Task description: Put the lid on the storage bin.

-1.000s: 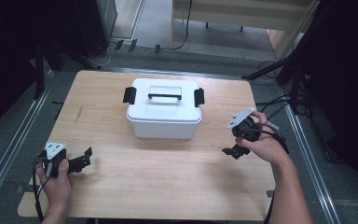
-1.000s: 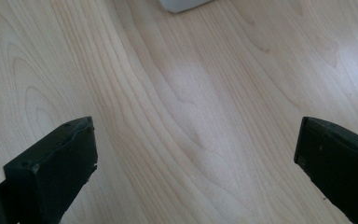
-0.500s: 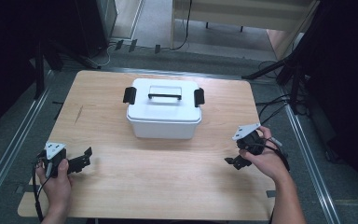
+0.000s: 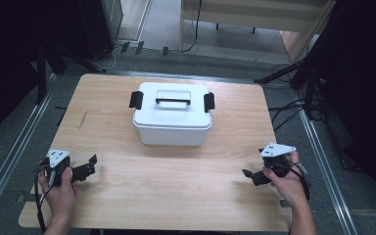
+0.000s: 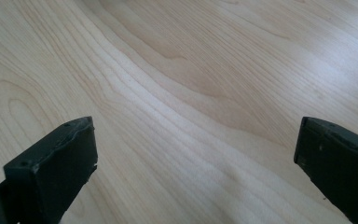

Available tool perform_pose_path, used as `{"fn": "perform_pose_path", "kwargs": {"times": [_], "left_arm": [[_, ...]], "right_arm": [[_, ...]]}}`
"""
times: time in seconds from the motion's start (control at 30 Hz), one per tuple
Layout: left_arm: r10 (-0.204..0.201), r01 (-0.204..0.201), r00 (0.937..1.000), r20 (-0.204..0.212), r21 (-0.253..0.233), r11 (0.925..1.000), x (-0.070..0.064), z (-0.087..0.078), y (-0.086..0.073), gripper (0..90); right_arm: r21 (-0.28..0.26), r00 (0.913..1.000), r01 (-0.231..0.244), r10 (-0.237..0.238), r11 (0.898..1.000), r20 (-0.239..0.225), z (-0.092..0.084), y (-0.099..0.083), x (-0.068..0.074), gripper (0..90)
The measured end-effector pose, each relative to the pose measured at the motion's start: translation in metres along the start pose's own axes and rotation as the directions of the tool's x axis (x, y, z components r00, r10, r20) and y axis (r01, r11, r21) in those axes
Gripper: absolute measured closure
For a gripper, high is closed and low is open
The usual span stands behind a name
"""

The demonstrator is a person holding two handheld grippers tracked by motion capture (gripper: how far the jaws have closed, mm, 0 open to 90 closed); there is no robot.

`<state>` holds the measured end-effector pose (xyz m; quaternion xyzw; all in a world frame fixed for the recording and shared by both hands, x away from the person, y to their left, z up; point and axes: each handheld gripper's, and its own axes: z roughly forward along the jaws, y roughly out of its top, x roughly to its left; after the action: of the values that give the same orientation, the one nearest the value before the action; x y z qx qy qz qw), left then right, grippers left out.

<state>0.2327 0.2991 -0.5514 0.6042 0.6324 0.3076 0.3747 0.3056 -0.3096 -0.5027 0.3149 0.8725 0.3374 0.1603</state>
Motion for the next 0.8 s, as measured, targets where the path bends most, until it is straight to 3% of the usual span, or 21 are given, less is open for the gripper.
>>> {"fn": "perform_pose_path", "kwargs": {"times": [0.1, 0.37, 0.53, 0.63, 0.77, 0.8], "left_arm": [[0.006, -0.006, 1.0, -0.001, -0.001, 1.0, -0.001, 0.0, 0.0, 0.0], [0.015, -0.015, 0.9999, -0.004, -0.002, 0.9999, -0.002, 0.0, 0.0, 0.0], [0.01, -0.01, 1.0, 0.003, -0.003, 0.9999, -0.001, 0.0, 0.0, 0.0], [0.017, -0.017, 0.9999, 0.002, -0.004, 0.9999, -0.002, 0.0, 0.0, 0.0], [0.026, -0.026, 0.9996, -0.002, 0.0, 0.9997, -0.002, 0.0, 0.0, 0.0], [0.026, -0.026, 0.9996, -0.002, 0.0, 0.9997, -0.002, 0.0, 0.0, 0.0]], "right_arm": [[-0.057, 0.9991, -0.043, 0.043, 0.997, 0.005, -0.007, -0.016, 0.0, 0.0], [-0.131, 0.9937, -0.106, 0.11, 0.986, 0.022, -0.015, -0.04, 0.003, 0.0], [-0.193, 0.9816, -0.171, 0.184, 0.966, 0.051, -0.019, -0.058, 0.006, 0.0], [-0.219, 0.974, -0.195, 0.215, 0.956, 0.07, -0.02, -0.066, 0.008, 0.0], [-0.273, 0.9629, -0.228, 0.258, 0.935, 0.08, -0.02, -0.077, 0.008, 0.0], [-0.273, 0.9629, -0.228, 0.258, 0.935, 0.08, -0.02, -0.077, 0.008, 0.0]]}}
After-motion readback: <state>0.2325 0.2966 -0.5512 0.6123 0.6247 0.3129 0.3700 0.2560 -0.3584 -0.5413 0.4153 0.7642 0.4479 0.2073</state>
